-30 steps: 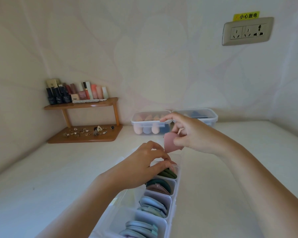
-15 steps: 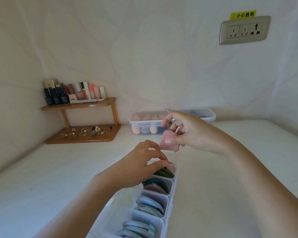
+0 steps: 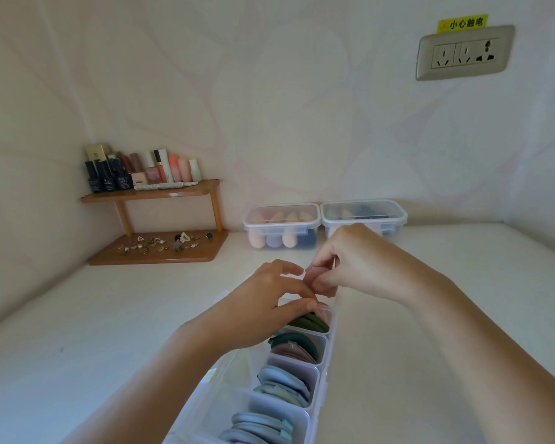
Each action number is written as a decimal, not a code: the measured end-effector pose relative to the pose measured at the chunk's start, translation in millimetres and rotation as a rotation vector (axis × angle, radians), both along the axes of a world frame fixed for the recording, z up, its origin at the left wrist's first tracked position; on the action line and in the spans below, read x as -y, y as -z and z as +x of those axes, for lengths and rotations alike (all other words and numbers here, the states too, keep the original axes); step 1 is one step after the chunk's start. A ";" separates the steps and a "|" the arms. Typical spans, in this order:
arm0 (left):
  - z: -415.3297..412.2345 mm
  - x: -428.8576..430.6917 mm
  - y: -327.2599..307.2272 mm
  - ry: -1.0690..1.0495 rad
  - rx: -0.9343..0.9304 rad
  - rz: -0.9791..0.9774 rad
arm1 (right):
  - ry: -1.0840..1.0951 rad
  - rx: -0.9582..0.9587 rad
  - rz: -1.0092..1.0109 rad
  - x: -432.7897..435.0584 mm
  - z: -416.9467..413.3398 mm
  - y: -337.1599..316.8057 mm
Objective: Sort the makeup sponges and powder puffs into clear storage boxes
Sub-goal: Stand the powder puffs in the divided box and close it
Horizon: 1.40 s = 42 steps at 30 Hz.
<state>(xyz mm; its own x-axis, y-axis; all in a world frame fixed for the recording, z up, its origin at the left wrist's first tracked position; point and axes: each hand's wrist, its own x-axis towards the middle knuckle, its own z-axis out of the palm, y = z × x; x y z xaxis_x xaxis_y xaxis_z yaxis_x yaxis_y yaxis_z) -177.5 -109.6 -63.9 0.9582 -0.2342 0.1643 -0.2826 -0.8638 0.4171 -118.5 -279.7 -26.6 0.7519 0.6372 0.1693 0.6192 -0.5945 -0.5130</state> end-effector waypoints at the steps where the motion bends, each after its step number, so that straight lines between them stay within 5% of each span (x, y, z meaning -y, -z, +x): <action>1: 0.3 -0.2 -0.1 0.005 0.007 0.000 | -0.009 -0.003 -0.035 -1.9 -2.3 0.8; 21: 4.3 1.2 0.3 0.007 0.048 0.060 | 0.076 0.280 -0.399 -13.5 -14.2 1.9; 25: 5.3 0.8 3.1 0.019 0.142 -0.009 | 0.061 0.189 -0.445 -17.0 -8.3 1.2; 37: -2.3 3.1 -6.7 -0.019 0.037 0.014 | 0.129 -0.037 0.103 7.8 23.2 5.3; 42: -4.6 -16.5 -10.9 -0.089 0.062 -0.129 | 0.132 -0.116 0.039 7.0 42.4 28.7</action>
